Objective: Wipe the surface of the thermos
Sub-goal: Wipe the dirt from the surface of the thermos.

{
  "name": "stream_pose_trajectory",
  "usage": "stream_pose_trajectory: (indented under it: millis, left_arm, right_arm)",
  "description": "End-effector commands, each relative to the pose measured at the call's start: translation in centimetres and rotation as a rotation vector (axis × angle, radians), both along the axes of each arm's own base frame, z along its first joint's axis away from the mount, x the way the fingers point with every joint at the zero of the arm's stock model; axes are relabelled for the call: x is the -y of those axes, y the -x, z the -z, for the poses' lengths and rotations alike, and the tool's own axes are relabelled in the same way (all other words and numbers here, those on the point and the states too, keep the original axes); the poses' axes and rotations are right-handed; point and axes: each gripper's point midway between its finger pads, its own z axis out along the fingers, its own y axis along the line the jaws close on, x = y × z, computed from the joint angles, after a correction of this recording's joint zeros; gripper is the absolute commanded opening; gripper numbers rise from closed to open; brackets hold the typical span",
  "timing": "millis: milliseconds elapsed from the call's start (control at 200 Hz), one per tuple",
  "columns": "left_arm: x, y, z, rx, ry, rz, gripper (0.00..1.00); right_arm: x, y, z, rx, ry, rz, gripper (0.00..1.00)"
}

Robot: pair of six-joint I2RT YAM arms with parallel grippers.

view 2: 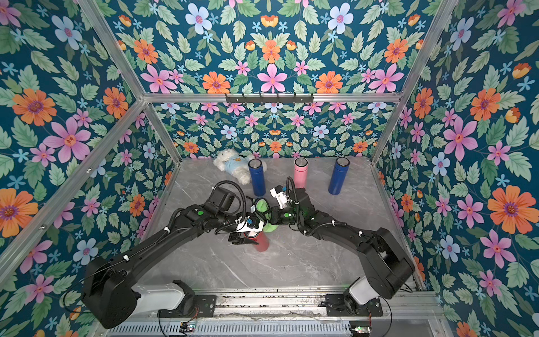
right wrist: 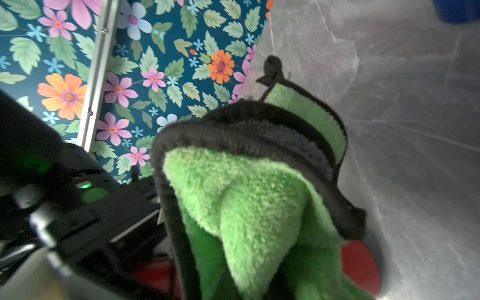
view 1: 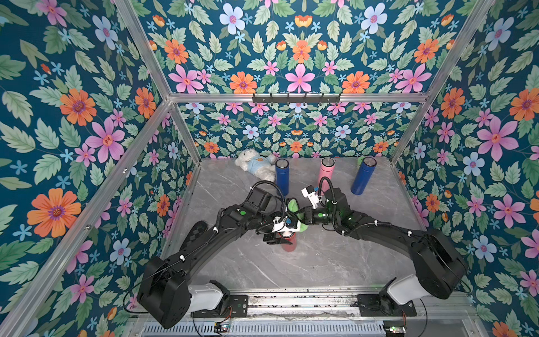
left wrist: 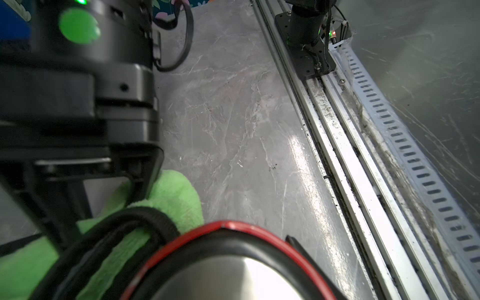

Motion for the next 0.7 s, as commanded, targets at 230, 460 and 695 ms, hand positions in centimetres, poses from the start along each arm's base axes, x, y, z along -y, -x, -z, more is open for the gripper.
stream_pose_trajectory:
  millis: [230,460,695]
  left_arm:
    - [1.3,-0.1,-1.6,0.058,0.108,0.045,0.0]
    - [1.1,0.4,-1.7,0.071,0.115,0.045,0.0]
    - [1.1,0.5,-1.0,0.083,0.099,0.045,0.0]
  right_arm:
    - [-0.6,0.4,10.8,-0.164,0.071,0.024,0.0]
    - [-1.4,0.0,9.4,-0.137,0.051,-0.021,0.0]
    - [-3.1,0.5,0.7,-0.046,-0.069,-0.157,0.0]
